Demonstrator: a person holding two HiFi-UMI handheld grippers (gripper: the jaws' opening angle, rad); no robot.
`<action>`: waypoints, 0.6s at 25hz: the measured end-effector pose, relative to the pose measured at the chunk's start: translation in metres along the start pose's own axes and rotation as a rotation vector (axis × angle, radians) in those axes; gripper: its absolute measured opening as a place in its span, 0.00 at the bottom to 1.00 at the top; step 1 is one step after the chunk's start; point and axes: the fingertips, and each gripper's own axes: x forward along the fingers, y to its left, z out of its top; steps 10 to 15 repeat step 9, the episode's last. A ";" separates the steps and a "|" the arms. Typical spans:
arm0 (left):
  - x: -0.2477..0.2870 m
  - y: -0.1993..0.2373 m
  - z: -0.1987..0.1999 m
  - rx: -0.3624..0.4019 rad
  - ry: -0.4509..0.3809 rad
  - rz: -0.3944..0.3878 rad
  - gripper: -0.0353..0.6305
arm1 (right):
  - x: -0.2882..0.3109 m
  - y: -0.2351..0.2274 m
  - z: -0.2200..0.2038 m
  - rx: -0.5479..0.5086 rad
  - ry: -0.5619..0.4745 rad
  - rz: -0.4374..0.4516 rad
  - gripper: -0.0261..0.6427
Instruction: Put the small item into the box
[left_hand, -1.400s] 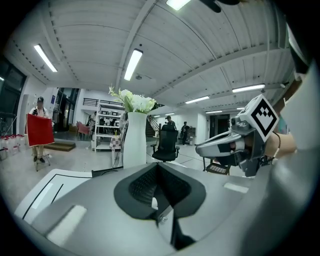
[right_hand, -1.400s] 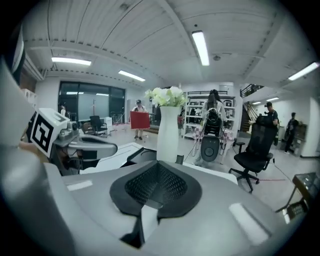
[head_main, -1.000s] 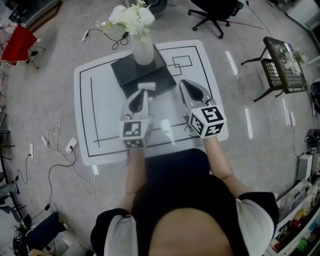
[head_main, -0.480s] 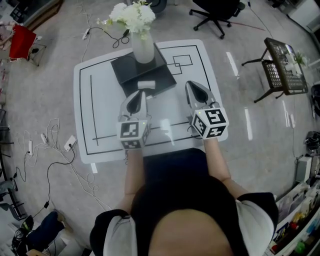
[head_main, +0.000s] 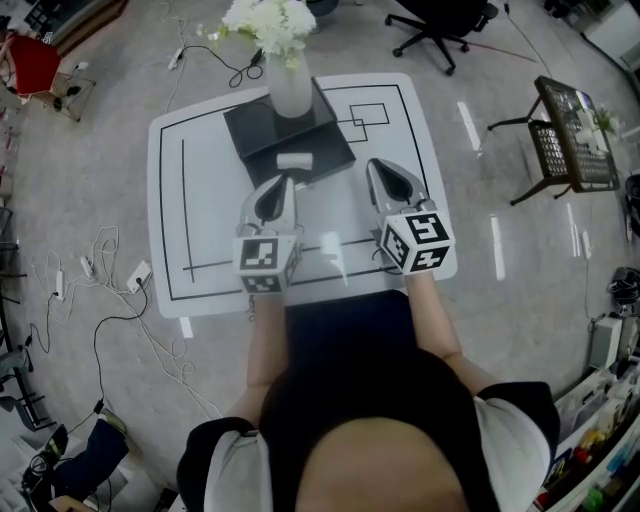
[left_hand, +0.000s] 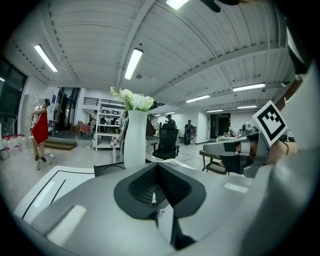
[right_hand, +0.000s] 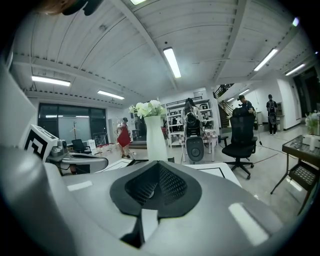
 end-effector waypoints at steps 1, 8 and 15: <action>0.000 0.000 0.000 -0.002 0.000 0.001 0.07 | 0.001 0.001 -0.001 0.002 0.002 0.003 0.04; 0.003 -0.001 -0.005 -0.007 0.004 0.000 0.07 | 0.003 0.006 -0.006 -0.008 0.020 0.022 0.04; 0.003 -0.001 -0.005 -0.007 0.005 0.001 0.07 | 0.003 0.006 -0.007 -0.010 0.023 0.024 0.04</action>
